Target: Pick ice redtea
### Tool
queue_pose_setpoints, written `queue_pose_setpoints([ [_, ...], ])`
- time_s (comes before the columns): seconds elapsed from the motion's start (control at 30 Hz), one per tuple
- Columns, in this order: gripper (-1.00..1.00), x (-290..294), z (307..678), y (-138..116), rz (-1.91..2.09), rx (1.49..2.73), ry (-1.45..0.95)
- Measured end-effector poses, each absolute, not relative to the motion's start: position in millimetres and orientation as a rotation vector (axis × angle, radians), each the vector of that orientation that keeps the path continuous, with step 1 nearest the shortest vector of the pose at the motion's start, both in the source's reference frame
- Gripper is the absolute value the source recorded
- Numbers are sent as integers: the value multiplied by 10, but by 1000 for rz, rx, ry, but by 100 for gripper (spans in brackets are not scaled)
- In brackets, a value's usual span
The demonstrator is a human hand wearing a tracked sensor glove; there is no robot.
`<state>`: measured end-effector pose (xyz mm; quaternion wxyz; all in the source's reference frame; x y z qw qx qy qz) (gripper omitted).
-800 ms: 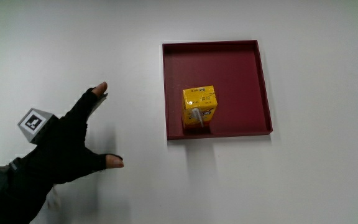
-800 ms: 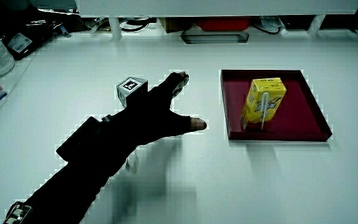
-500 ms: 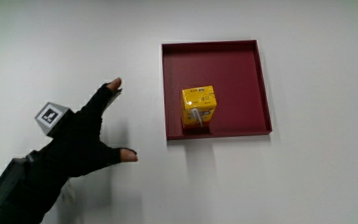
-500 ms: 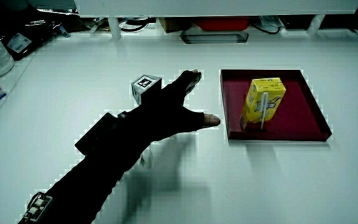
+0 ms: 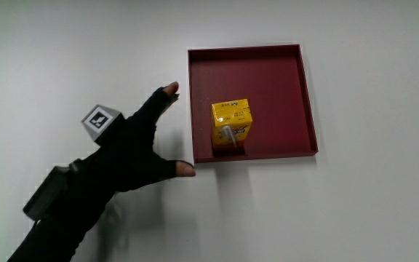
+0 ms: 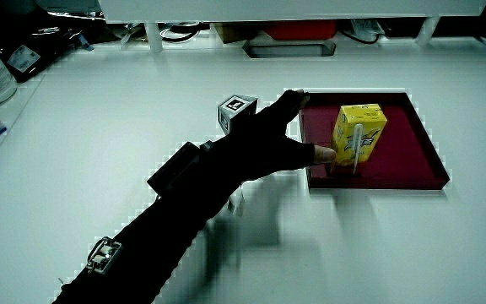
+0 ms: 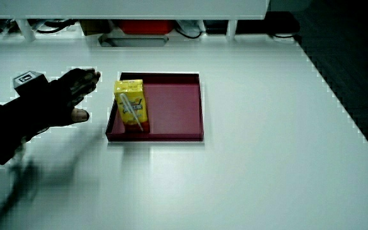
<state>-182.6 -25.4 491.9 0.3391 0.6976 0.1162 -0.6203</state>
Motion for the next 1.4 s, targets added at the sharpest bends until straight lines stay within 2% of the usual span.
queue_pose_setpoints([
  [0.57, 0, -1309, 5093, -365, -1735, 1689, 339],
  [1.1, 0, -1188, 5208, -386, -1766, 1704, 326],
  [1.4, 28, -1241, 5222, -403, -1840, 1750, 295],
])
